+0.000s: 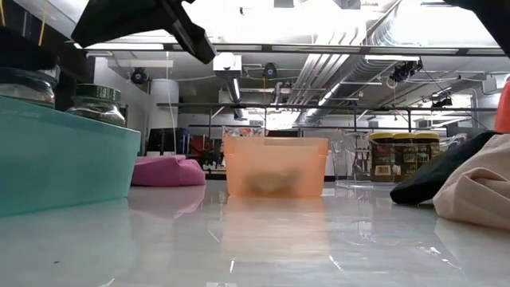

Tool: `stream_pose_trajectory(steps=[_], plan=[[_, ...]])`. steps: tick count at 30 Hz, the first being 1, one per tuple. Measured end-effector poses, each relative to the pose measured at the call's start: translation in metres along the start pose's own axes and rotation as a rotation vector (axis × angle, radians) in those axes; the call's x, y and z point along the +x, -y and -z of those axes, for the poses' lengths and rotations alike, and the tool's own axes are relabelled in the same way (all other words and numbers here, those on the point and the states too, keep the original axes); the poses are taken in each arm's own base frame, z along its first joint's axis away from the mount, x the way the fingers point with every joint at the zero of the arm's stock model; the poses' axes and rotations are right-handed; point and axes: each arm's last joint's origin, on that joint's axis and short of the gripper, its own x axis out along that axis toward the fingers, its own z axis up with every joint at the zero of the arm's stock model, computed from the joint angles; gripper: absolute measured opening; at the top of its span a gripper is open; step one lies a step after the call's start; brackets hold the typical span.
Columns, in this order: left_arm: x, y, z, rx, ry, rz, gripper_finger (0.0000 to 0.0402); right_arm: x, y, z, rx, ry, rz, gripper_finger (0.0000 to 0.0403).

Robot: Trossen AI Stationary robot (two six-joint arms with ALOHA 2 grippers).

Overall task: Sort spices by type
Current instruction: Put the green seasoning bottle into the green bin

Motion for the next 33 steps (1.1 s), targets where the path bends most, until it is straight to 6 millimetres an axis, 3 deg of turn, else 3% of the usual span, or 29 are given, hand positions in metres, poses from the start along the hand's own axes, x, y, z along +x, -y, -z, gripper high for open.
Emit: stream_pose_trajectory(steps=[14, 21, 30, 33], plan=[[-0.023, -0.033, -0.046, 0.163, -0.005, 0.004, 0.0227, -0.002, 0.003, -0.003, -0.04, -0.008, 0.016, 0.0], [-0.032, -0.056, -0.072, 0.173, -0.005, 0.007, 0.0227, -0.002, 0.005, -0.004, -0.049, -0.013, 0.018, 0.0], [-0.039, -0.07, -0.098, 0.179, 0.008, 0.04, 0.0227, -0.003, 0.005, -0.005, -0.057, -0.018, 0.007, 0.0], [-0.041, -0.075, -0.104, 0.165, -0.012, 0.067, 0.0227, -0.011, 0.003, -0.008, -0.076, -0.014, -0.011, 0.0]])
